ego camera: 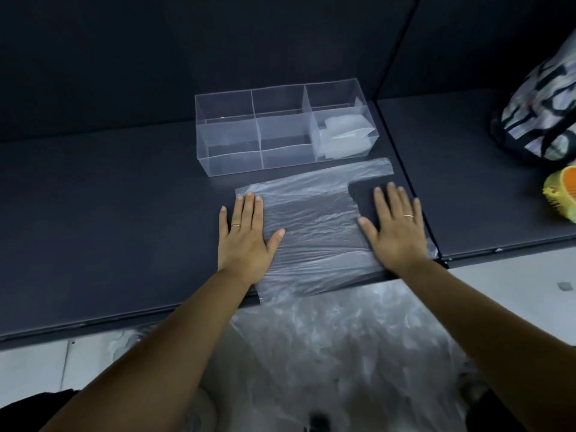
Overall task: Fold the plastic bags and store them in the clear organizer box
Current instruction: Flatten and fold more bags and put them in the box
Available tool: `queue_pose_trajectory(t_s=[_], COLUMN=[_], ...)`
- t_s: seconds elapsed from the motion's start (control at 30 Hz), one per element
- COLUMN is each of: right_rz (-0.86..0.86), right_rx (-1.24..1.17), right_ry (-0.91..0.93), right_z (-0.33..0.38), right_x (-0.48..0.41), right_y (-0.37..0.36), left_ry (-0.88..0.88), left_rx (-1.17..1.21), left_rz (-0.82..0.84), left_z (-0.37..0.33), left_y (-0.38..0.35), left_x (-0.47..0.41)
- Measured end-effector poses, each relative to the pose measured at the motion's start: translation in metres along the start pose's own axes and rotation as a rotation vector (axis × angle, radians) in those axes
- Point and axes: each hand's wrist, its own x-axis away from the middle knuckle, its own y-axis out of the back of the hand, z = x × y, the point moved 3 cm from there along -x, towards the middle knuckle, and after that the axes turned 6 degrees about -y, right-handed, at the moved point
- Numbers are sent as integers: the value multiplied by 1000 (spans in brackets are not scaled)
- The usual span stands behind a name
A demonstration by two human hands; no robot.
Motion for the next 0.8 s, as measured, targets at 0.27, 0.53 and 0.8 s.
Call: queue_pose_trajectory(t_s=[0.27, 0.53, 0.8], right_rz=[-11, -36, 118], right_rx=[-269, -356, -408], right_ry=[380, 474, 311], right_z=[55, 130, 51], right_x=[80, 130, 92], right_y=[21, 6, 41], left_ry=[-662, -675, -264], left_rx=[-24, 38, 494], left_rz=[-157, -402, -122], left_z=[-23, -13, 23], left_y=[1, 21, 71], left_x=[97, 124, 102])
